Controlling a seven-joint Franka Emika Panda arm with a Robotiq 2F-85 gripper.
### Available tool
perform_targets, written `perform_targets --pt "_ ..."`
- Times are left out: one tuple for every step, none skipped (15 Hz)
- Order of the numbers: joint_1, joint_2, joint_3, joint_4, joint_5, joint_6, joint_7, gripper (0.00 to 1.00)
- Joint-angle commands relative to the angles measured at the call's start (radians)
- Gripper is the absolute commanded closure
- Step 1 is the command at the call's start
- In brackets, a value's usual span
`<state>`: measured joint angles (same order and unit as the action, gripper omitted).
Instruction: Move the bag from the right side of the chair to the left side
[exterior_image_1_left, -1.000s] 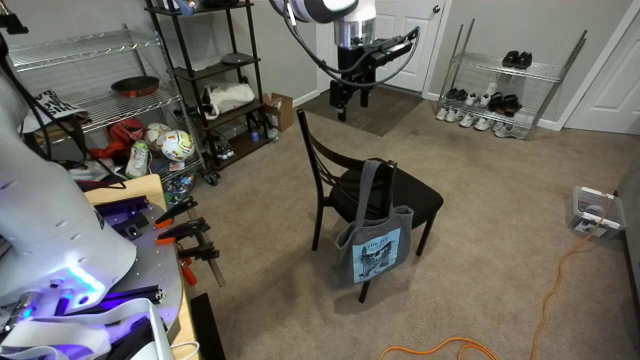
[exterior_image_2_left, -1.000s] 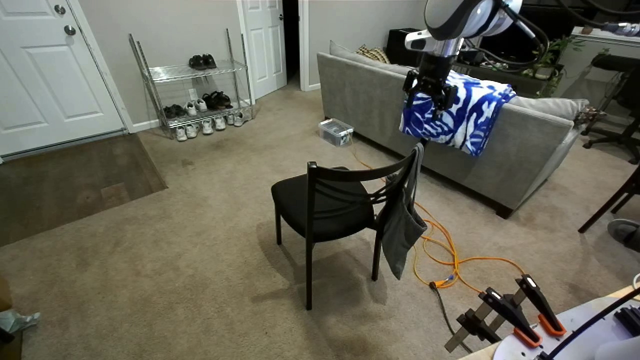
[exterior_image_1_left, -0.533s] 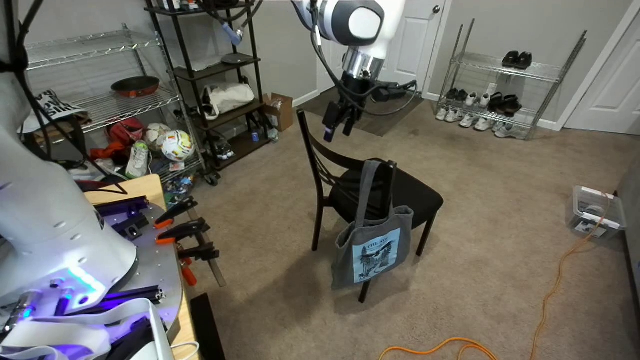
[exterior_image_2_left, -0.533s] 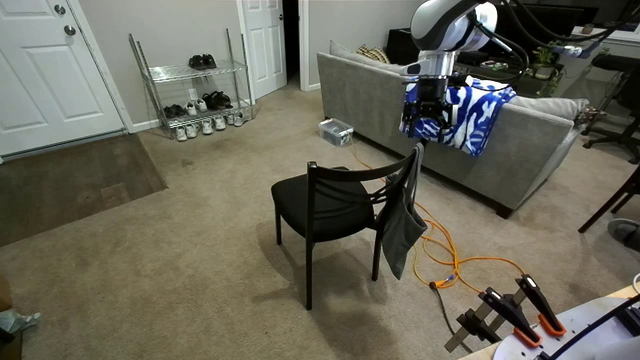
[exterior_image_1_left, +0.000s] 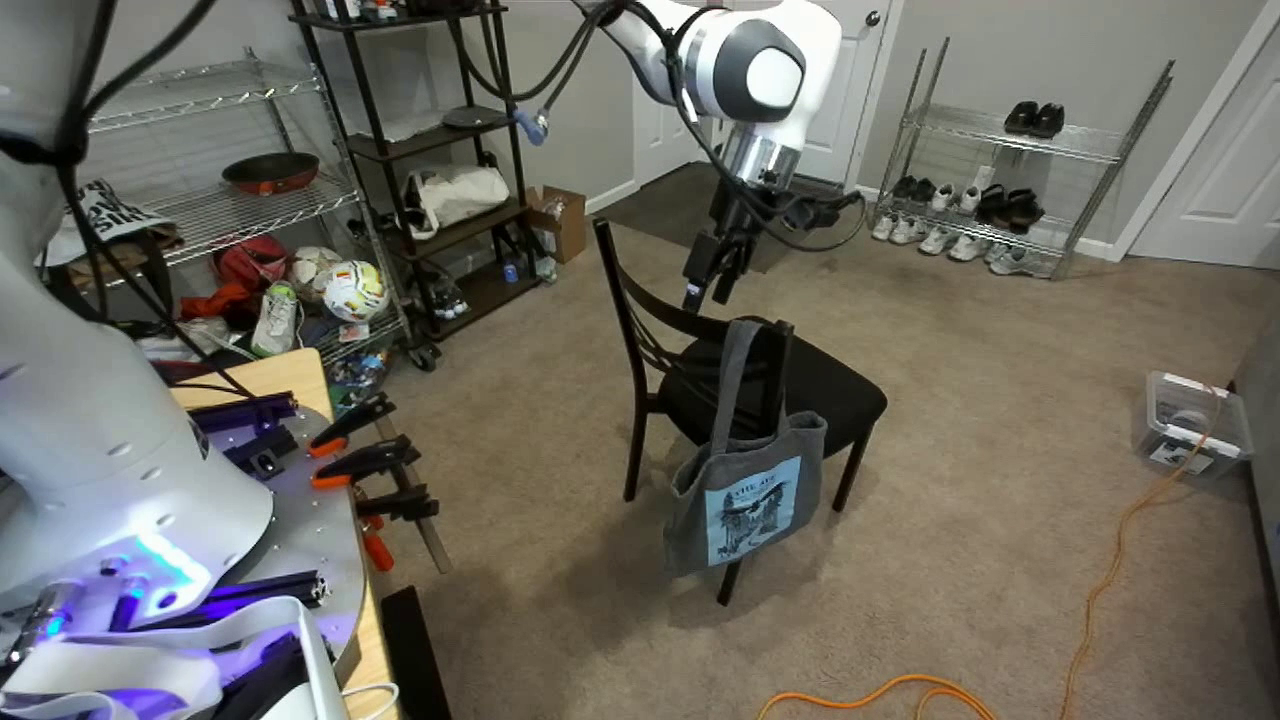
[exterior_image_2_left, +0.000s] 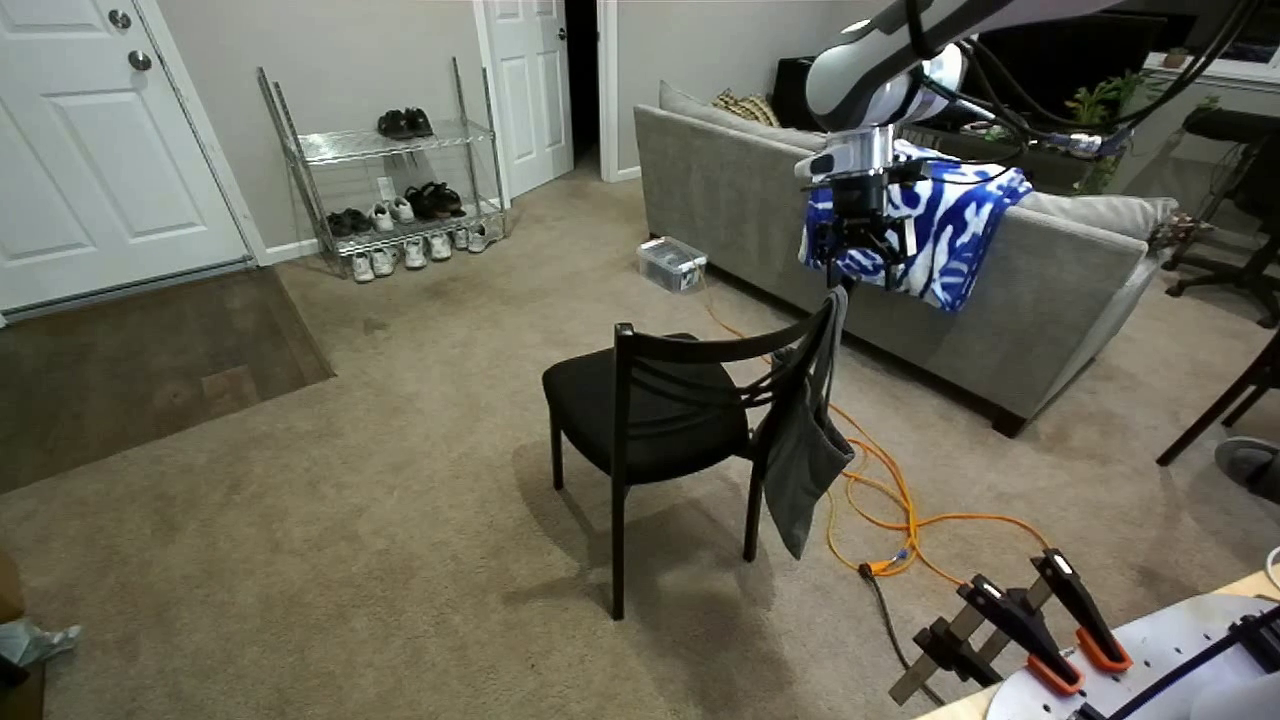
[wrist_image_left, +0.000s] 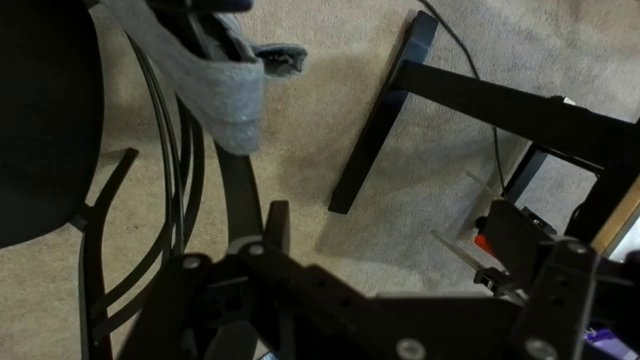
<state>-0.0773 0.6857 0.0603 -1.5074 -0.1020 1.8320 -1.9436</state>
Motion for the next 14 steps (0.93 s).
perform_targets --pt "0.000 0.059 -0.004 0.064 -0.050 0.042 -0.033 0.00" --pt "0.000 0.071 -0.006 0.075 -0.059 0.053 -0.030 0.00" --pt "0.000 0.081 -0.008 0.086 -0.065 0.060 -0.023 0.00" --pt "-0.001 0.087 -0.009 0.094 -0.070 0.066 -0.024 0.00" --pt "-0.002 0.091 -0.010 0.100 -0.071 0.077 -0.020 0.00" --pt "-0.007 0.096 -0.008 0.109 -0.058 0.079 -0.013 0.00" --pt "-0.011 0.098 -0.004 0.116 -0.047 0.074 -0.016 0.00" --pt "-0.003 0.094 -0.006 0.102 -0.050 0.063 0.000 0.00" --pt "-0.004 0.097 -0.006 0.110 -0.050 0.063 0.000 0.00" --pt "-0.004 0.098 -0.006 0.114 -0.050 0.063 0.000 0.00" --pt "-0.004 0.099 -0.006 0.116 -0.050 0.063 0.000 0.00" --pt "-0.004 0.099 -0.006 0.116 -0.050 0.063 0.000 0.00" --pt "-0.004 0.099 -0.006 0.116 -0.050 0.063 0.000 0.00" --pt "0.001 0.090 -0.006 0.107 -0.052 0.105 0.013 0.00"
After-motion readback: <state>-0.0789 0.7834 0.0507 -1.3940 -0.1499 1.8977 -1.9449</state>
